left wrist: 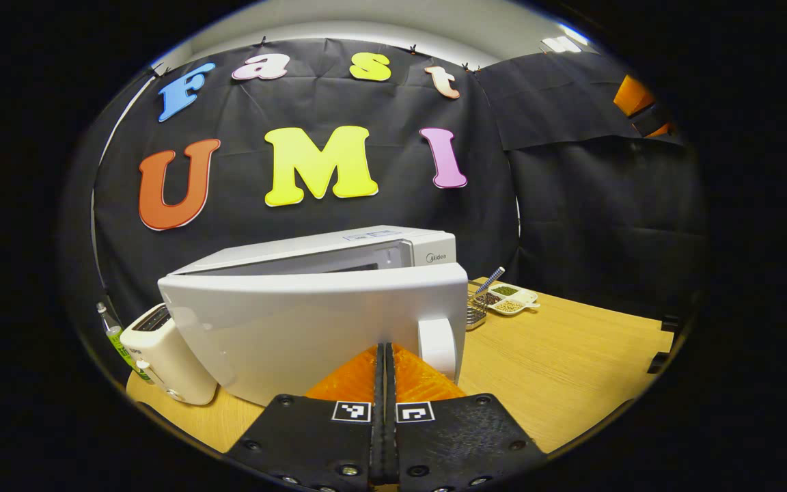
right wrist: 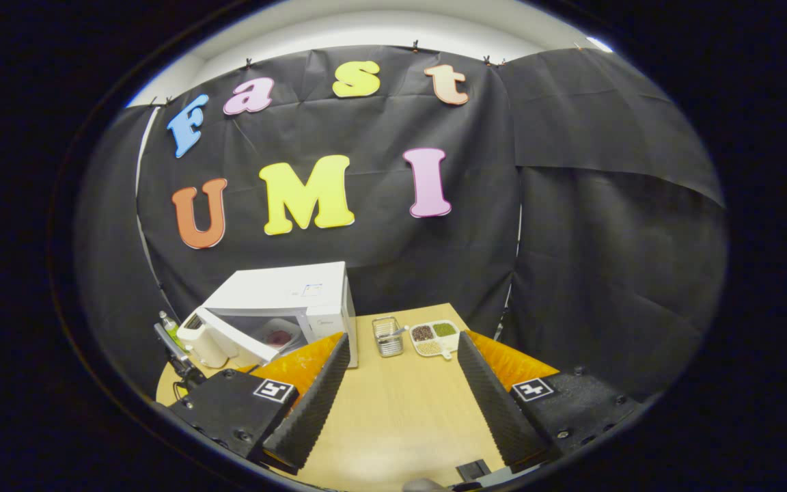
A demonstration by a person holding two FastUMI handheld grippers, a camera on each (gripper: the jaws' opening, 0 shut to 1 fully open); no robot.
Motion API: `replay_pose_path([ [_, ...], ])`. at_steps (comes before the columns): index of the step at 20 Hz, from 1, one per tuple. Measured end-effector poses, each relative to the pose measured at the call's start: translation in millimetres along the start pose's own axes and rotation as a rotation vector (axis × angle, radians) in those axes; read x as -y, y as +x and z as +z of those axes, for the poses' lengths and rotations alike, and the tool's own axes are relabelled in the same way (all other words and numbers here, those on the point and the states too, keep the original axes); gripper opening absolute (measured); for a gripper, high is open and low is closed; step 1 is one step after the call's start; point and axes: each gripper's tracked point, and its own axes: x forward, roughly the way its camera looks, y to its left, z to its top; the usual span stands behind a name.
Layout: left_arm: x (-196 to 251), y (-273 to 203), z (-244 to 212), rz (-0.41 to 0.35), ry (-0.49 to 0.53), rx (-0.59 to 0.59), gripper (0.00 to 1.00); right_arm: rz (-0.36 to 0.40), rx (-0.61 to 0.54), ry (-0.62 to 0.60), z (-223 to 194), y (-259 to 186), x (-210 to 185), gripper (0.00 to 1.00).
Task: Open the microwave oven with the left hand, put the food in, and close the microwave oven.
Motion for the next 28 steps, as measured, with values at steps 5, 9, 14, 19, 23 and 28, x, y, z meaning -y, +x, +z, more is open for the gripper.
replay_pose_path([
  [5,0.6,43.2,-0.4,0.017,0.039,-0.015,0.0,-0.02,-0.001,0.021,0.1,2.1,22.5,0.92],
  [9,-10.0,76.0,-2.9,0.051,0.032,-0.044,0.0,-0.039,0.003,0.027,1.8,4.4,38.9,1.0],
  [14,-16.7,101.6,4.1,0.088,-0.021,-0.048,0.0,-0.046,-0.011,0.033,0.3,15.2,51.1,1.0],
  [19,-11.6,105.0,4.9,0.095,-0.025,-0.047,0.0,-0.039,-0.025,0.035,-1.0,23.9,53.4,0.92],
  [23,-10.8,106.0,5.2,0.096,-0.04,-0.048,0.0,-0.03,-0.032,0.046,-3.6,27.5,51.7,1.0],
  [28,-9.7,107.1,4.7,0.099,-0.046,-0.049,0.0,-0.035,-0.032,0.053,-4.3,26.3,52.6,0.92],
])
